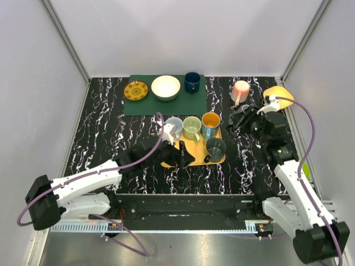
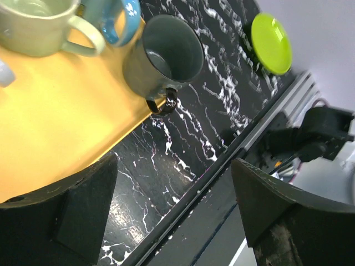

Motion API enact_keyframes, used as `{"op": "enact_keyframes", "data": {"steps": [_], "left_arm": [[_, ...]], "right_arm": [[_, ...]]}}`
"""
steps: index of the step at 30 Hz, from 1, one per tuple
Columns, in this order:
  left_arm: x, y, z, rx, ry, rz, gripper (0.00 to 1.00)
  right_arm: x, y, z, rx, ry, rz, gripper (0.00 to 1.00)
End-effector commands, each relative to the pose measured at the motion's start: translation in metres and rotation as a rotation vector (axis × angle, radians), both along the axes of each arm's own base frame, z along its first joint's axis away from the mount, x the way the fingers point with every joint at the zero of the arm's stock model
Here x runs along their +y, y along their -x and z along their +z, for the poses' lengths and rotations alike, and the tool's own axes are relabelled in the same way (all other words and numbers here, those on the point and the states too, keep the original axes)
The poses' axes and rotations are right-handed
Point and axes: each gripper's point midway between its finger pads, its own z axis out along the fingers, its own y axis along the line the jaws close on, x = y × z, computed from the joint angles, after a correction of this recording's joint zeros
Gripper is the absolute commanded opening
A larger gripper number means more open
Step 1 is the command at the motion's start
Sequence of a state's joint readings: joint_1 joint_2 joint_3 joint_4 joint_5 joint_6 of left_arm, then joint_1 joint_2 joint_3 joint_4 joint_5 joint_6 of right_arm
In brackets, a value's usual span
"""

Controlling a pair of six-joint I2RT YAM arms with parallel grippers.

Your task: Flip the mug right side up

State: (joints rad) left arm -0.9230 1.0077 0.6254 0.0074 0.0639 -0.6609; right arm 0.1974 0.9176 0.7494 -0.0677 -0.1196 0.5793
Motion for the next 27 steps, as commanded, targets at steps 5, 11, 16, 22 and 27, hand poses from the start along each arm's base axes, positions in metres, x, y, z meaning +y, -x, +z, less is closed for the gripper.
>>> {"op": "enact_keyframes", "data": {"steps": [5,11,16,22,27], "left_arm": [[-0.022,-0.018,-0.043,-0.061,-0.458,-0.067,0.85],[-0.055,-0.024,-0.058,-0.080,-0.584,-0.118,0.83],[-0.071,-0.031,-0.075,-0.057,-0.635,-0.134,0.83],[-0.087,-0.041,-0.079,-0.086,-0.667,-0.152,0.82],[-0.100,-0.045,-0.081,-0.099,-0.678,-0.192,0.74]], "right_arm": [[-0.018,0.059,-0.014,0.155,0.099,-0.017,0.51],[-0.022,0.078,0.000,0.127,0.125,0.004,0.52],[-0.019,0.087,0.005,0.121,0.107,0.024,0.52],[-0.020,0.092,0.009,0.100,0.101,0.026,0.53],[-0.020,0.095,0.010,0.095,0.106,0.030,0.53]]}}
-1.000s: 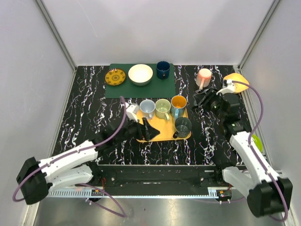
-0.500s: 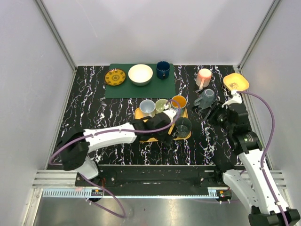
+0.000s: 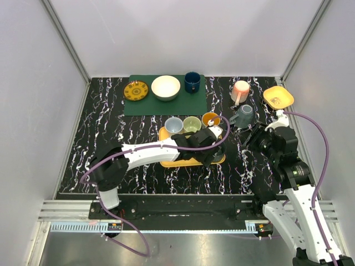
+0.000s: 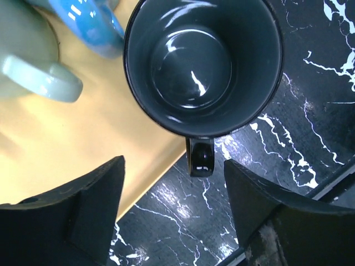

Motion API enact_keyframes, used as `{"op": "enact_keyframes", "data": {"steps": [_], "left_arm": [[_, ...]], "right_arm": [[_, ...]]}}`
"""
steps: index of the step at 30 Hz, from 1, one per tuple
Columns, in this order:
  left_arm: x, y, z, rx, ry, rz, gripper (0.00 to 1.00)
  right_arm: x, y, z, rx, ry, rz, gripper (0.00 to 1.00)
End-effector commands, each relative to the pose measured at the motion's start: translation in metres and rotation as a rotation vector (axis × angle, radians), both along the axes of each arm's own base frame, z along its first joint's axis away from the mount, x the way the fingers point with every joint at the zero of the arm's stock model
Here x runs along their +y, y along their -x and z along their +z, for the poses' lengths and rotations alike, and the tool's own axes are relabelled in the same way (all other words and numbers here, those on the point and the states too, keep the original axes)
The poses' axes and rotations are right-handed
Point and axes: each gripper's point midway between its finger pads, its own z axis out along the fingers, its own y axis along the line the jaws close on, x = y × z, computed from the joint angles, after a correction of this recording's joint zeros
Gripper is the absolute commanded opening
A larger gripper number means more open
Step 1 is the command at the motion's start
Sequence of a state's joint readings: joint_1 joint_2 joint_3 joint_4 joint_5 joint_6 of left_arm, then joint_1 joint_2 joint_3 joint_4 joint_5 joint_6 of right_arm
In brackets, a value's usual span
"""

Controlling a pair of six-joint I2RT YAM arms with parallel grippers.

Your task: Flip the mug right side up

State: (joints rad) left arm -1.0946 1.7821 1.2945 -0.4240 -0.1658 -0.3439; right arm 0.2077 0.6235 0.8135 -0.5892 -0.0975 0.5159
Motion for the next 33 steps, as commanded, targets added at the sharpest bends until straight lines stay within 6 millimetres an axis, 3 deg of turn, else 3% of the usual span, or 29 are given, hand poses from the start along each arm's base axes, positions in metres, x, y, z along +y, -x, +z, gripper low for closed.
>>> {"op": "enact_keyframes", "data": {"steps": [1,10,23,30,31,33], "left_arm": [[-0.015,-0.010,0.005,-0.041,-0.015,-0.047,0.72],[-0.026,-0.013,-0.001,-0.035,-0.032,-0.078,0.58],[-0.039,-0.015,-0.003,-0.028,-0.026,-0.116,0.53],[-0.041,-0.012,-0.009,-0.013,-0.018,-0.129,0.27],[-0.041,-0.012,-0.008,-0.013,-0.016,-0.130,0.18],[-0.040,-0.011,-0.006,-0.011,-0.007,-0.126,0.09]], "right_arm": [[0.002,0.003,0.016,-0.041,0.010,0.023,0.53],[0.002,0.005,0.015,-0.041,0.012,0.029,0.53],[0.003,0.005,0.012,-0.038,0.009,0.035,0.53],[0.003,0.007,0.009,-0.033,0.007,0.035,0.53],[0.003,0.006,0.009,-0.031,0.005,0.036,0.53],[0.003,0.007,0.010,-0.034,0.004,0.036,0.53]]}}
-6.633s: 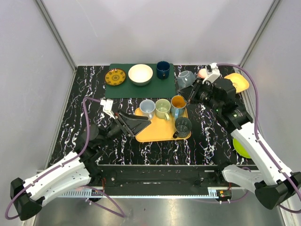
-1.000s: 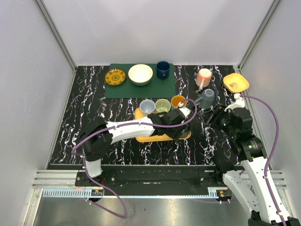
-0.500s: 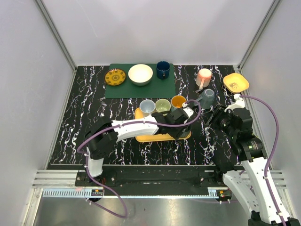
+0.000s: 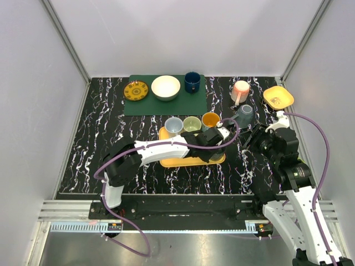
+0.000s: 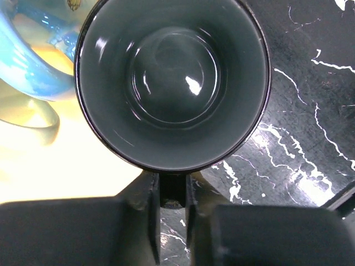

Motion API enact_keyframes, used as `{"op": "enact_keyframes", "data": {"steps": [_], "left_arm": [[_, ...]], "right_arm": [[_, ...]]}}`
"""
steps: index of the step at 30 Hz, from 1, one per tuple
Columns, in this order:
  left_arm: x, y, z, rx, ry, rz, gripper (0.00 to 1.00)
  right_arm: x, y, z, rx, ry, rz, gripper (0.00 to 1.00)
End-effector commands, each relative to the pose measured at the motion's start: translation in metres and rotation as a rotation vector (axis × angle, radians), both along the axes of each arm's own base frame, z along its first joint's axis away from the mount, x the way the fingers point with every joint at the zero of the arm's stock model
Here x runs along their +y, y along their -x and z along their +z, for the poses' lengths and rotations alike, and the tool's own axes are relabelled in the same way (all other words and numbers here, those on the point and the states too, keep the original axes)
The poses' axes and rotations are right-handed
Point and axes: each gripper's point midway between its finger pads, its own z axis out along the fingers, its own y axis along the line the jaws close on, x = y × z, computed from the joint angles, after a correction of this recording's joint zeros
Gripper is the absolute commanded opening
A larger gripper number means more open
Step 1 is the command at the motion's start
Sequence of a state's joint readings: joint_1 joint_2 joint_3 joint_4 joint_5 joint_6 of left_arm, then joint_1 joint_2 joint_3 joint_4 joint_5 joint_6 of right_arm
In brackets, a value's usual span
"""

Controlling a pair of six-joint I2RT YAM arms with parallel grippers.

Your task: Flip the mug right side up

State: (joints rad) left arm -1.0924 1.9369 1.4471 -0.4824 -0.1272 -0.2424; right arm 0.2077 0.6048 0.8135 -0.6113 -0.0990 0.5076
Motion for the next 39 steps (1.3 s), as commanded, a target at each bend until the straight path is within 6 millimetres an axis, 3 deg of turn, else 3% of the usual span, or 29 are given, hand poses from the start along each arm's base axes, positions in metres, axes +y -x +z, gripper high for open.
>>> {"op": "enact_keyframes", "data": {"steps": [1,5,8,9,11,12,13,15,17,18,19,21,22,24,26,27,28,30,31,32,33,34,35,36,37,38,39], "left_arm": [[-0.018,0.000,0.015,-0.015,0.078,-0.025,0.00],[-0.016,0.011,0.031,-0.012,0.122,-0.033,0.00],[-0.018,0.030,0.062,-0.032,0.183,-0.063,0.00],[-0.019,0.037,0.085,-0.048,0.232,-0.069,0.00],[-0.019,0.053,0.105,-0.070,0.269,-0.083,0.00],[-0.016,0.058,0.129,-0.088,0.319,-0.079,0.00],[-0.014,0.063,0.138,-0.098,0.338,-0.075,0.00],[-0.005,0.070,0.169,-0.124,0.410,-0.051,0.00],[0.005,0.068,0.187,-0.145,0.458,-0.008,0.00],[0.015,0.069,0.210,-0.161,0.523,0.017,0.00],[0.022,0.068,0.214,-0.172,0.542,0.038,0.00],[0.039,0.062,0.250,-0.204,0.664,0.103,0.00],[0.046,0.060,0.253,-0.196,0.695,0.124,0.00],[0.063,0.050,0.288,-0.170,0.862,0.169,0.00],[0.074,0.037,0.303,-0.128,0.994,0.165,0.00],[0.079,0.041,0.316,-0.076,1.075,0.154,0.00],[0.088,0.027,0.326,-0.087,1.151,0.157,0.00],[0.086,0.043,0.332,0.034,1.247,0.061,0.00],[0.091,0.042,0.356,-0.003,1.346,0.004,0.00],[0.092,0.057,0.364,0.068,1.398,-0.062,0.00],[0.092,0.060,0.359,0.092,1.421,-0.090,0.00],[0.096,0.070,0.375,0.070,1.484,-0.170,0.00],[0.097,0.074,0.377,0.104,1.516,-0.180,0.00],[0.097,0.077,0.371,0.125,1.530,-0.190,0.00],[0.102,0.084,0.383,0.106,1.586,-0.243,0.00],[0.101,0.086,0.381,0.155,1.608,-0.244,0.00],[0.101,0.086,0.376,0.173,1.618,-0.242,0.00]], "right_arm": [[0.004,0.002,0.011,-0.036,-0.003,0.031,0.53],[0.005,0.005,0.018,-0.046,-0.013,0.033,0.53],[0.003,0.009,0.031,-0.071,-0.017,0.027,0.53],[0.001,0.011,0.040,-0.091,-0.020,0.021,0.53],[-0.005,0.015,0.049,-0.114,-0.011,-0.005,0.53],[-0.008,0.018,0.059,-0.137,-0.010,-0.021,0.53],[-0.012,0.022,0.064,-0.157,0.003,-0.029,0.53],[-0.015,0.027,0.078,-0.201,-0.001,-0.039,0.54],[-0.014,0.034,0.091,-0.235,-0.040,-0.038,0.55],[-0.010,0.039,0.098,-0.255,-0.054,-0.016,0.55],[-0.007,0.042,0.101,-0.257,-0.069,0.004,0.56],[0.005,0.053,0.109,-0.273,-0.117,0.069,0.57],[0.007,0.057,0.112,-0.281,-0.134,0.081,0.58],[0.018,0.069,0.120,-0.310,-0.186,0.151,0.64],[0.031,0.079,0.122,-0.303,-0.221,0.234,0.70],[0.036,0.080,0.124,-0.300,-0.241,0.264,0.72],[0.042,0.083,0.122,-0.285,-0.257,0.297,0.72],[0.058,0.087,0.119,-0.253,-0.323,0.394,0.73],[0.064,0.088,0.117,-0.243,-0.356,0.428,0.73],[0.074,0.092,0.104,-0.202,-0.394,0.494,0.73],[0.079,0.094,0.119,-0.249,-0.465,0.525,0.74],[0.085,0.099,0.121,-0.253,-0.508,0.570,0.73],[0.089,0.094,0.108,-0.231,-0.551,0.588,0.74],[0.091,0.098,0.126,-0.294,-0.612,0.622,0.74],[0.093,0.098,0.129,-0.312,-0.637,0.643,0.75],[0.096,0.097,0.122,-0.293,-0.660,0.672,0.75],[0.098,0.096,0.130,-0.317,-0.689,0.697,0.76]]}}
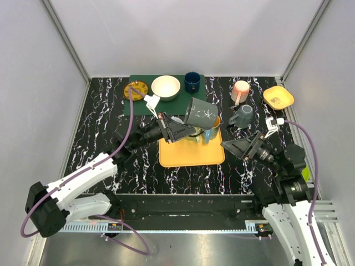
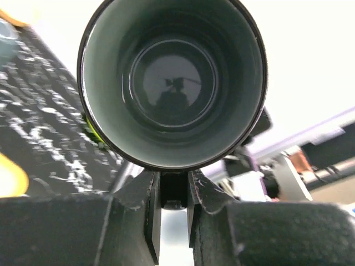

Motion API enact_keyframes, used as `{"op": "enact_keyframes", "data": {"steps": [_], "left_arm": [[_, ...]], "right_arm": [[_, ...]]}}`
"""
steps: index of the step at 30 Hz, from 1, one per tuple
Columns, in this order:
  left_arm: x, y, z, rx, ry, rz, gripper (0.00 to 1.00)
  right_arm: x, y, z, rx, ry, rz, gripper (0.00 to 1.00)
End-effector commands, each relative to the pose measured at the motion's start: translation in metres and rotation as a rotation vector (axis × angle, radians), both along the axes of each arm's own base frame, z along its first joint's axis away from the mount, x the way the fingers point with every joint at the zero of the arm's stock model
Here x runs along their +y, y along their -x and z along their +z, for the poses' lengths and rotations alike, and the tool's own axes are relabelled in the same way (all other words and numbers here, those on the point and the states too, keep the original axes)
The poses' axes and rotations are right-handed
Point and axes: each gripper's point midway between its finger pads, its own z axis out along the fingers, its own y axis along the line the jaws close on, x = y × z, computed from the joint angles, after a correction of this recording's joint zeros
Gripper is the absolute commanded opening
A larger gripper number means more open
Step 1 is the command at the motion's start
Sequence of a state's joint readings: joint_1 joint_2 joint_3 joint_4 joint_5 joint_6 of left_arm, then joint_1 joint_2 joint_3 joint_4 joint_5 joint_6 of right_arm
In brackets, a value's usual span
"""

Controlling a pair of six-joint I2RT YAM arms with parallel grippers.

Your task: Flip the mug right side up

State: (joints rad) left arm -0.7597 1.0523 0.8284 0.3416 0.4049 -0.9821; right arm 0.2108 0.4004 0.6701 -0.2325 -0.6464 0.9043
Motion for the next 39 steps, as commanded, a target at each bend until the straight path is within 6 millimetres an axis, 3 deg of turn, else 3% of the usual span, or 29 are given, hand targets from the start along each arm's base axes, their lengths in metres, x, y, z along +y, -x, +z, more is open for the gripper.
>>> {"op": "enact_keyframes", "data": {"steps": [1,11,16,26,39], "left_arm": [[0.019,0.058,0.099,-0.224,0.396,-0.231,0.00],[0.002,0.043,0.082,-0.144,0.383,-0.224,0.00],[-0.010,0.037,0.075,-0.119,0.352,-0.215,0.00],[-0.029,0.028,0.071,-0.127,0.293,-0.201,0.00],[-0.037,0.065,0.062,-0.123,0.319,-0.363,0.00]], "right_arm": [[0.019,0.025,0.051,-0.155,-0.190,0.224,0.76],[0.028,-0.002,0.061,-0.176,-0.140,0.259,0.75],[0.036,-0.015,0.076,-0.204,-0.140,0.277,0.73],[0.064,-0.036,0.064,-0.149,-0.072,0.312,0.66],[0.071,-0.052,0.079,-0.215,-0.115,0.280,0.51]]}}
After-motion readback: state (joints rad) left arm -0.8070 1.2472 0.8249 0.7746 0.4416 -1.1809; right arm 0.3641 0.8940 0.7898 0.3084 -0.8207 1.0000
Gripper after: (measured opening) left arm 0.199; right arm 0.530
